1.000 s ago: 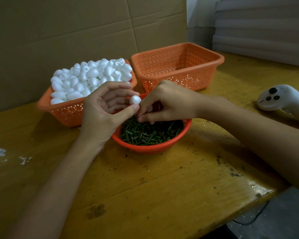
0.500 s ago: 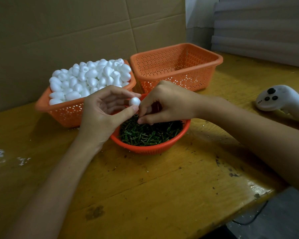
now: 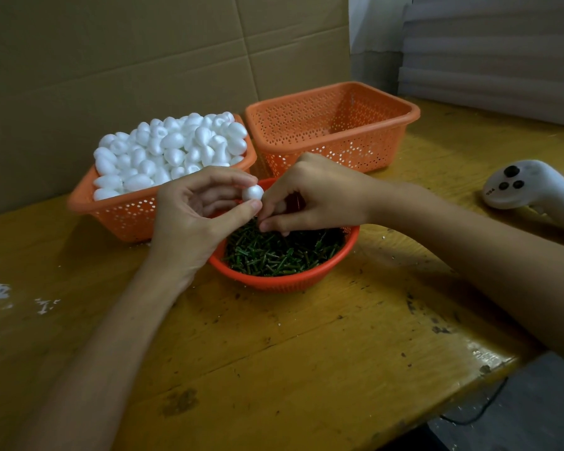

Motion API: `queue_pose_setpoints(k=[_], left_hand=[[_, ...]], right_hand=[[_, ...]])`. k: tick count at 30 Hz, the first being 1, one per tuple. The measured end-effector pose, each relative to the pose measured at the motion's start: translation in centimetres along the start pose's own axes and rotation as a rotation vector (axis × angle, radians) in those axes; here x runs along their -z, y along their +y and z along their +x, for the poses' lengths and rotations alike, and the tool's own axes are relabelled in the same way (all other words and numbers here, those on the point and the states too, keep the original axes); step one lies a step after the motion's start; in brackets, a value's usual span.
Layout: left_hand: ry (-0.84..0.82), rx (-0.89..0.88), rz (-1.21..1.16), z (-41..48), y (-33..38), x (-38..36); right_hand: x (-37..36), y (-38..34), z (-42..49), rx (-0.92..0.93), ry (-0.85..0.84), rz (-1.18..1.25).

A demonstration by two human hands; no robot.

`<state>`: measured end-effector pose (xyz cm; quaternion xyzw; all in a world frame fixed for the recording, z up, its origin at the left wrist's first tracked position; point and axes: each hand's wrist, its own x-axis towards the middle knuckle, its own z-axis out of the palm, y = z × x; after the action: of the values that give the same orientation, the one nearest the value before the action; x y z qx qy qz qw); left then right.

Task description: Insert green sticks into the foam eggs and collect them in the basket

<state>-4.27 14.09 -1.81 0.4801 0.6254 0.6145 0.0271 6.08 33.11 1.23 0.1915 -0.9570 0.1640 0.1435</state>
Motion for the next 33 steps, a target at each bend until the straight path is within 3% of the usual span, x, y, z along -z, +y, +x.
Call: queue_pose_setpoints(k=[21,33], left_hand=[[0.047,0.029,-0.002,-0.09,0.04,0.01],[0.045,-0.004,0.026,0.04,-0.04,-0.22]], right_hand=[[0.11,0.07,0.02,-0.001,-0.009,0.007],[-0.01,0.46,0.04,-0.021,-0.153,0.147]])
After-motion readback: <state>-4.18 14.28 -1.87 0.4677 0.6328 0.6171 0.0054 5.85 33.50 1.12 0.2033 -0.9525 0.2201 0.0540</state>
